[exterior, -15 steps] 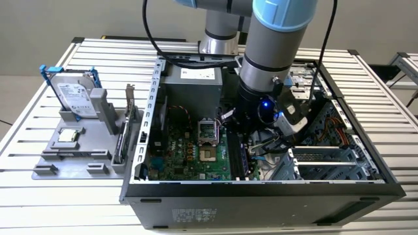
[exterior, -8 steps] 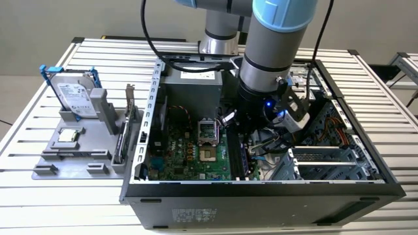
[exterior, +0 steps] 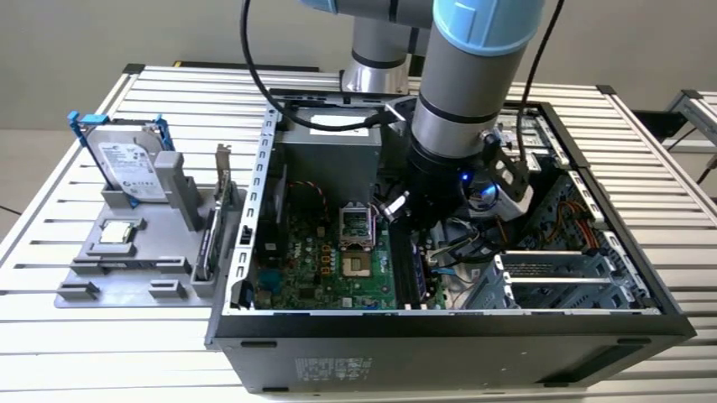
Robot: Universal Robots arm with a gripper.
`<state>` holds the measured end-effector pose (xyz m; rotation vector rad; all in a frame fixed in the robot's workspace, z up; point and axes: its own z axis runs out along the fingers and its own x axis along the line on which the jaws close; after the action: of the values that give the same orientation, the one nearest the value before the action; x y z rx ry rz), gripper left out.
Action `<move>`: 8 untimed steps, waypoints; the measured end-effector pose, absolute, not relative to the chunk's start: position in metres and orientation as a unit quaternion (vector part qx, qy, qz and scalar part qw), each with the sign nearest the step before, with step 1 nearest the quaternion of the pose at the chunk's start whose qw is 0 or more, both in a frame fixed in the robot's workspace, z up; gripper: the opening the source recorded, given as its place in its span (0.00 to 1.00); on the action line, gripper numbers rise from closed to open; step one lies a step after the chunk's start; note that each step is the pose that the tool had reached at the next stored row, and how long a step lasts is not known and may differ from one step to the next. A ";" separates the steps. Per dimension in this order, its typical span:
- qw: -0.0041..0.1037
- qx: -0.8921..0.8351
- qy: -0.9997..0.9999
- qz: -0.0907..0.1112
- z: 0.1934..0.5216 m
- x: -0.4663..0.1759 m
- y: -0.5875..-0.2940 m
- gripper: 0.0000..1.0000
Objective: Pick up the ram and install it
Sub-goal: 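Press down the ram until it locks into place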
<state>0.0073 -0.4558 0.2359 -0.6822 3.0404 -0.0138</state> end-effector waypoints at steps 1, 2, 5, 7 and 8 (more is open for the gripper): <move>0.013 -0.228 0.973 -0.004 0.236 0.007 -0.456 0.00; 0.013 -0.237 0.971 -0.004 0.236 0.007 -0.456 0.00; 0.013 -0.264 0.965 -0.004 0.236 0.007 -0.456 0.00; 0.013 -0.281 0.960 -0.004 0.236 0.007 -0.456 0.00; 0.013 -0.290 0.957 -0.004 0.236 0.007 -0.456 0.00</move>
<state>0.0073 -0.4556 0.2360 -0.9035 2.9816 -0.0111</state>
